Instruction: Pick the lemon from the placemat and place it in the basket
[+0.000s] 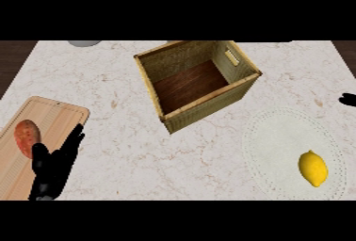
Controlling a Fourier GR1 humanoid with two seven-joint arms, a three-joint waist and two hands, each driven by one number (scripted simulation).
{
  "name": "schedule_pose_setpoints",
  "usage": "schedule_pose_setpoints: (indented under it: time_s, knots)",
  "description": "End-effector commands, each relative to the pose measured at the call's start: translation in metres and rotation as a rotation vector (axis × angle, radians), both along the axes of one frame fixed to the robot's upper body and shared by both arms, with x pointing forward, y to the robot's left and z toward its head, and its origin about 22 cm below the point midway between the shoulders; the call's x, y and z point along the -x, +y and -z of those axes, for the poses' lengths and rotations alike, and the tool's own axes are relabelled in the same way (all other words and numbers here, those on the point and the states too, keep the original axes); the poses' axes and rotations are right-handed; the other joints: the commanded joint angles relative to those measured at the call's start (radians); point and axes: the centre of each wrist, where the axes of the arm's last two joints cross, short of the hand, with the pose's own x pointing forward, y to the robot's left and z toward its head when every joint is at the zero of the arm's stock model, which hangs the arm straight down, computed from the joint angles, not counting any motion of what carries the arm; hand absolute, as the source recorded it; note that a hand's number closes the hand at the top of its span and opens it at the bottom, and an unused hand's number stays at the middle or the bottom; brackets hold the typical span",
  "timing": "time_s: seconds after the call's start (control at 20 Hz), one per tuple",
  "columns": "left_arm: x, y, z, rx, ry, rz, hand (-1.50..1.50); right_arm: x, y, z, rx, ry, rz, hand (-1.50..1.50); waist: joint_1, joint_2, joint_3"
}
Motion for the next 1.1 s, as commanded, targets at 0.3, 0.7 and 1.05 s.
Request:
schedule_pose_setpoints:
  time_s: [0.3,0.7,1.05]
  knots:
    - [0.007,0.003,0.02,0.022,0.15,-0.029,0.0,0.005,0.01,0.066,0.062,0.039,0.012,-1.5,0.003,0.011,-0.011]
    - [0.004,-0.005,0.019,0.015,0.152,-0.033,0.0,0.006,-0.01,0.081,0.04,0.026,-0.001,-1.5,-0.006,0.008,-0.011]
    - [0.001,0.007,0.017,0.025,0.159,-0.014,0.0,-0.008,-0.014,0.119,0.034,0.017,0.016,-1.5,0.006,0.012,-0.011]
